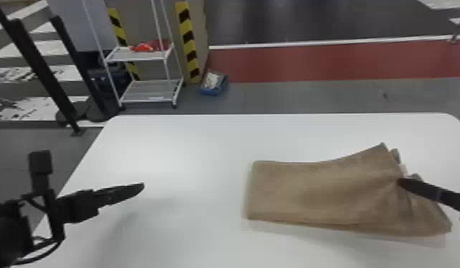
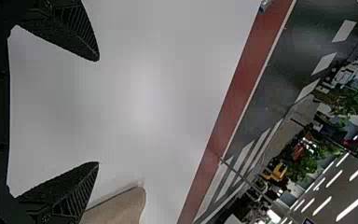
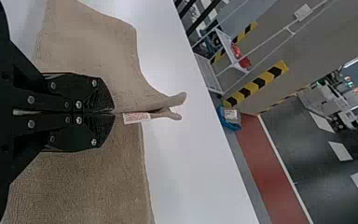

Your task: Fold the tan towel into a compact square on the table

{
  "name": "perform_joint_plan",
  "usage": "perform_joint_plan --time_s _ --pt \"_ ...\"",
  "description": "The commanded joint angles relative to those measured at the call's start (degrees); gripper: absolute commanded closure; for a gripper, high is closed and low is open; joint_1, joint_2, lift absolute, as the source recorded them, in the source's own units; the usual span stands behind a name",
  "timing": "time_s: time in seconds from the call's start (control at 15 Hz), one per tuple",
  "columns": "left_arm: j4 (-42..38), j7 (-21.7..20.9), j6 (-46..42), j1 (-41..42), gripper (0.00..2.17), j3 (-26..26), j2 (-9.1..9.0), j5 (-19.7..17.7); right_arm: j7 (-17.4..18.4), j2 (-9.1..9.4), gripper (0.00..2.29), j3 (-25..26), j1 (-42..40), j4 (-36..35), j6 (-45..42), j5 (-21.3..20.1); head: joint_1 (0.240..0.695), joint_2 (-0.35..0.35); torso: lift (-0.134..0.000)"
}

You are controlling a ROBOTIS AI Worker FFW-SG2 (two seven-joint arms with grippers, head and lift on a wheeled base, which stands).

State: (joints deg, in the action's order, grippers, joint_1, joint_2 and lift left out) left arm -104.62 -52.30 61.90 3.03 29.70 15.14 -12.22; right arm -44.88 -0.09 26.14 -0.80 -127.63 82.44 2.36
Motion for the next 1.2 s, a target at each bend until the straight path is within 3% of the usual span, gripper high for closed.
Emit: perform_joint_plan --time_s 0.0,0.27,0.73,0.93,1.13 --pt "0.8 0.1 -0.9 -0.2 0.09 -0.1 0.07 0.1 0.1 0.14 1.18 3.7 0.0 3.1 -0.9 0.9 0.695 0.123 -0.125" --pt "1.3 0.1 -0.9 -0.7 0.09 -0.8 -0.28 0.8 0.4 0.14 1.18 2.3 1.2 11.5 -6.5 -1.7 0.695 0.08 -0.125" --pt "1.3 0.2 -0.9 -0.7 0.09 -1.0 -0.72 1.8 0.1 0.14 1.18 1.5 0.2 11.8 -5.3 -1.1 0.695 0.077 -0.125" --pt "1.3 0.2 -0.9 -0.7 0.09 -1.0 -0.72 1.8 -0.1 0.14 1.18 6.1 -0.4 5.3 1.0 2.6 0.695 0.083 -0.125" --pt "1.3 0.1 -0.9 -0.7 0.09 -1.0 -0.99 2.2 0.0 -1.93 1.18 10.3 -1.0 5.7 0.3 4.1 0.695 0.057 -0.125"
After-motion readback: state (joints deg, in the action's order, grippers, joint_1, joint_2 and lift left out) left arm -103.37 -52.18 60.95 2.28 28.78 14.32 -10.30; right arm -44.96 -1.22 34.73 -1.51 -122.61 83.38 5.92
